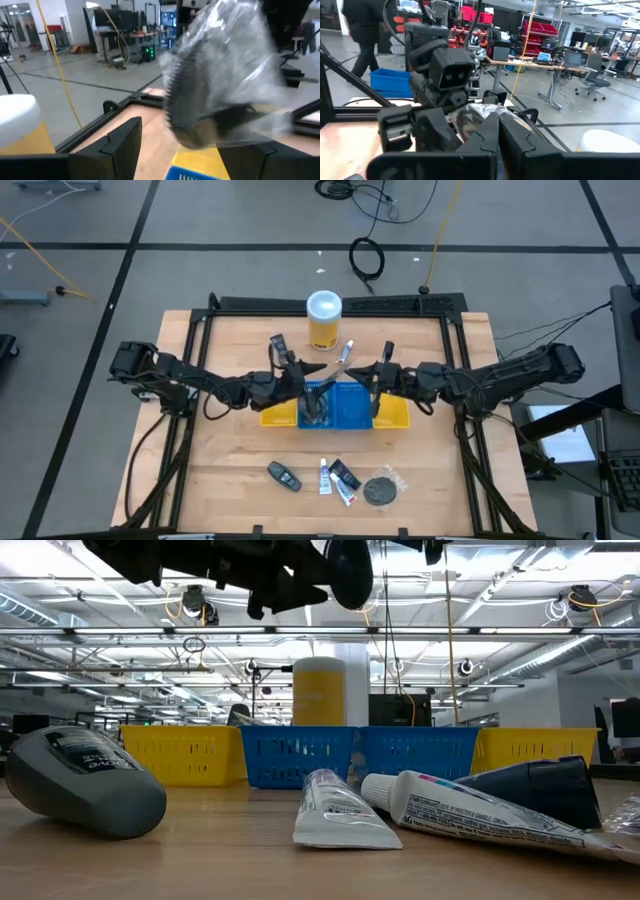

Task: Pick & Place Travel size toiletries
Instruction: Put the black comb into the left blue bin

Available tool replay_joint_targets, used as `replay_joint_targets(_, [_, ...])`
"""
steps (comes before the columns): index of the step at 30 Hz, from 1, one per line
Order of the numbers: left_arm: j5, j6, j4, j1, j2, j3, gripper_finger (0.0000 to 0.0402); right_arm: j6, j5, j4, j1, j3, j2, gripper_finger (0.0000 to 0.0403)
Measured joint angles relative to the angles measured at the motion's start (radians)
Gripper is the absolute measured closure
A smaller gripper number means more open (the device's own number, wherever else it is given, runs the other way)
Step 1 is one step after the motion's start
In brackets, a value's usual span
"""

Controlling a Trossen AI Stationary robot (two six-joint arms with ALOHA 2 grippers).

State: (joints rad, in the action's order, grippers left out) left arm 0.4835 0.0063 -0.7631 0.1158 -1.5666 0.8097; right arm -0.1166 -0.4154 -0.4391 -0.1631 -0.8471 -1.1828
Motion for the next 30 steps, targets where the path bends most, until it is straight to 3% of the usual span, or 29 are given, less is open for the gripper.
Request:
replay_joint_targets(8, [-0.002,0.034,-0.026,0.005,0.000,0.000,0.0175,0.005,0.001,-0.010,0.000,0.000,-0.028,0.0403])
replay_joint_targets(11, [-0.016,0.037,-0.027,0.004,0.000,0.000,0.0228,0.008,0.014,-0.015,0.000,0.000,-0.031,0.0403])
replay_joint_targets(17, [-0.028,0.024,-0.008,0.005,0.000,0.000,0.0379,0.009,0.024,-0.015,0.005,0.000,-0.038,0.0403])
replay_joint_targets(26, [-0.023,0.019,0.023,0.004,0.000,0.000,0.0390,0.000,0.020,0.023,0.005,0.000,-0.037,0.0403])
replay_joint_targets(30, [-0.020,-0.004,0.082,0.004,0.007,0.000,0.0387,-0.007,-0.034,0.056,0.005,0.000,-0.024,0.0394])
